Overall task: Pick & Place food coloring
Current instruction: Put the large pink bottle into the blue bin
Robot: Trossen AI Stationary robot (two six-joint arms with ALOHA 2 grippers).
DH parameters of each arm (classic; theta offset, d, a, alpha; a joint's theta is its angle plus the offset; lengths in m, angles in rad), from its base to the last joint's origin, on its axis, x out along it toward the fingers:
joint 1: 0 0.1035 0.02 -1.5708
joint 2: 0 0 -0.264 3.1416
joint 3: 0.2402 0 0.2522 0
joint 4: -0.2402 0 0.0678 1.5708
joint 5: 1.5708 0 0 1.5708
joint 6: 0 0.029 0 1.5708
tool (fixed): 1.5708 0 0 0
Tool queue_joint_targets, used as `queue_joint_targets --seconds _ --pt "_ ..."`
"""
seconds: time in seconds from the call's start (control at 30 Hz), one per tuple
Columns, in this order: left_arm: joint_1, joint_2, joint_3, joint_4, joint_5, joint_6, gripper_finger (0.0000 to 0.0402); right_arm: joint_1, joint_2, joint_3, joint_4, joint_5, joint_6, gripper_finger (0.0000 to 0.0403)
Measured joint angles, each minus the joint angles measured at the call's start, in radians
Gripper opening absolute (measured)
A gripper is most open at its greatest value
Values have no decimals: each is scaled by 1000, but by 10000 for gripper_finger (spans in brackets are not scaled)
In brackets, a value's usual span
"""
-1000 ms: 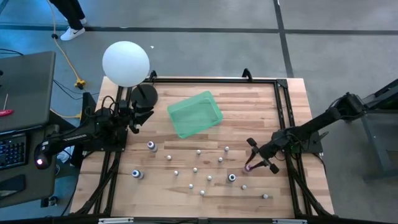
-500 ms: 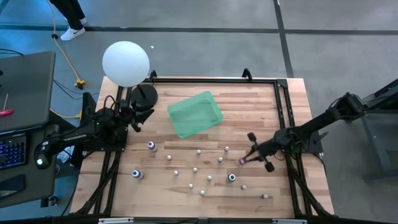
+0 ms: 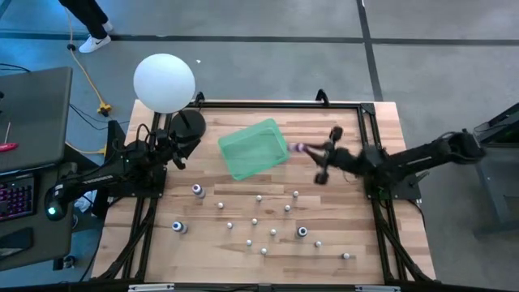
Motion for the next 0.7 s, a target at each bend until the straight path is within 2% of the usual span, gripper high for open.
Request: queue_joint_targets --seconds 0.13,0.3,0.5,0.7 --pt "0 0 0 0 0 0 149 -149 89 136 -210 -82 98 47" --pt "0 0 0 0 0 0 149 -288 303 222 -186 -263 182 39" --pt "0 0 0 -1 5 0 149 -378 583 313 -72 -268 184 50" --pt "0 0 0 -28 8 0 149 -417 797 433 -60 -269 199 41"
